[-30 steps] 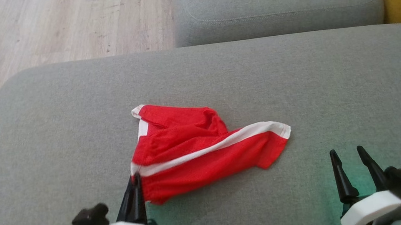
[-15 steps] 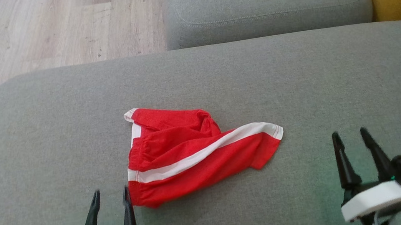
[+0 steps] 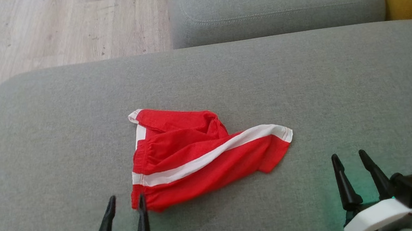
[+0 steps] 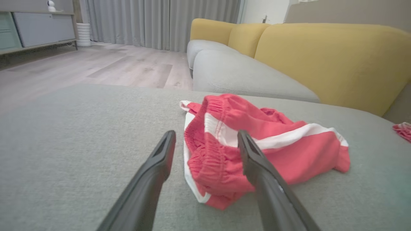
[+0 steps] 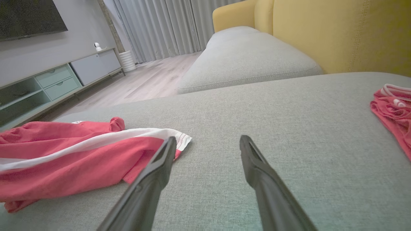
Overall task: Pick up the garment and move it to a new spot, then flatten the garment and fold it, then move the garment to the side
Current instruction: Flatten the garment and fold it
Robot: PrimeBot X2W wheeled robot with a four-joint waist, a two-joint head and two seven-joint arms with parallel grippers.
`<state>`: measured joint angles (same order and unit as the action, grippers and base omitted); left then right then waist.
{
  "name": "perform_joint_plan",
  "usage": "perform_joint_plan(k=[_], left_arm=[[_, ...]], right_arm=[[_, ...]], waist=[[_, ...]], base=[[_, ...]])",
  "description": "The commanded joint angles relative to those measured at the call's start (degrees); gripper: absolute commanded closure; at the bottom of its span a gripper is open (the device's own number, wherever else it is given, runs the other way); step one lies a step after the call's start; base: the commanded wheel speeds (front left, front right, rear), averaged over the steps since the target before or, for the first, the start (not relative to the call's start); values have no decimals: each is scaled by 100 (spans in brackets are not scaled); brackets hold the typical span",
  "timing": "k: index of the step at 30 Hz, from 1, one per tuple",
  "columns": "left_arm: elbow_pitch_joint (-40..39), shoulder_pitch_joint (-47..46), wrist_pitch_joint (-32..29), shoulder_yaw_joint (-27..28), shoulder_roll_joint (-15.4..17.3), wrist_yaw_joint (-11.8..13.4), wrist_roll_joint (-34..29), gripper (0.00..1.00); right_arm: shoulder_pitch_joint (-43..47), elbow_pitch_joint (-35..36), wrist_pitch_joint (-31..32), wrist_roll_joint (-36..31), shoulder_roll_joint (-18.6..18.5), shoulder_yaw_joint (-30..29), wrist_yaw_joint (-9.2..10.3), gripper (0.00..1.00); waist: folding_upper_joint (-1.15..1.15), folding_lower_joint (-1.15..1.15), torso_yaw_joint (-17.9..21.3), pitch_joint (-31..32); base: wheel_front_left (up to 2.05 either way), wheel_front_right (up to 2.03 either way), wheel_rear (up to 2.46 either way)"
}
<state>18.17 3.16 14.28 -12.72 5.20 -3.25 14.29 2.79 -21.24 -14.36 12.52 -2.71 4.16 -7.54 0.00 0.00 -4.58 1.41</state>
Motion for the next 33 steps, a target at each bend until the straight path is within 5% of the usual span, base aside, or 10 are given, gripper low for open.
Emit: perform_joint_plan(k=[1,12,23,24,25,26,32,33], left_arm=[[-80,-479,72,177,-23,-183,77,0],[1018,-1347,-82,-299,314,-417,580,0],[1250,-1794,-128,-1015,551,-423,1354,0],[1263,-1814,-110,-1048,565,-423,1389,3],[1278,-1831,-92,-1078,577,-423,1420,32],[1295,-1842,-78,-1114,591,-423,1446,49],[1367,-1870,-25,-1299,670,-423,1580,53],[1369,-1880,-16,-1313,684,-423,1593,67]], right_arm=[[-268,111,-63,22,-17,171,5,0],[-285,16,-63,51,-17,263,5,0],[-310,29,-63,19,-17,288,5,0],[-315,29,-63,19,-17,287,5,0],[-320,30,-63,18,-17,285,5,0],[-324,30,-63,17,-17,278,5,0],[-356,23,-63,23,-17,245,5,0],[-362,24,-63,27,-17,248,5,0]], waist=[[0,0,-23,-14],[0,0,4,-104],[0,0,69,-229],[0,0,72,-240],[0,0,72,-248],[0,0,70,-257],[0,0,14,-295],[0,0,0,-301]], base=[[0,0,0],[0,0,0],[0,0,0],[0,0,0],[0,0,0],[0,0,0],[0,0,0],[0,0,0]])
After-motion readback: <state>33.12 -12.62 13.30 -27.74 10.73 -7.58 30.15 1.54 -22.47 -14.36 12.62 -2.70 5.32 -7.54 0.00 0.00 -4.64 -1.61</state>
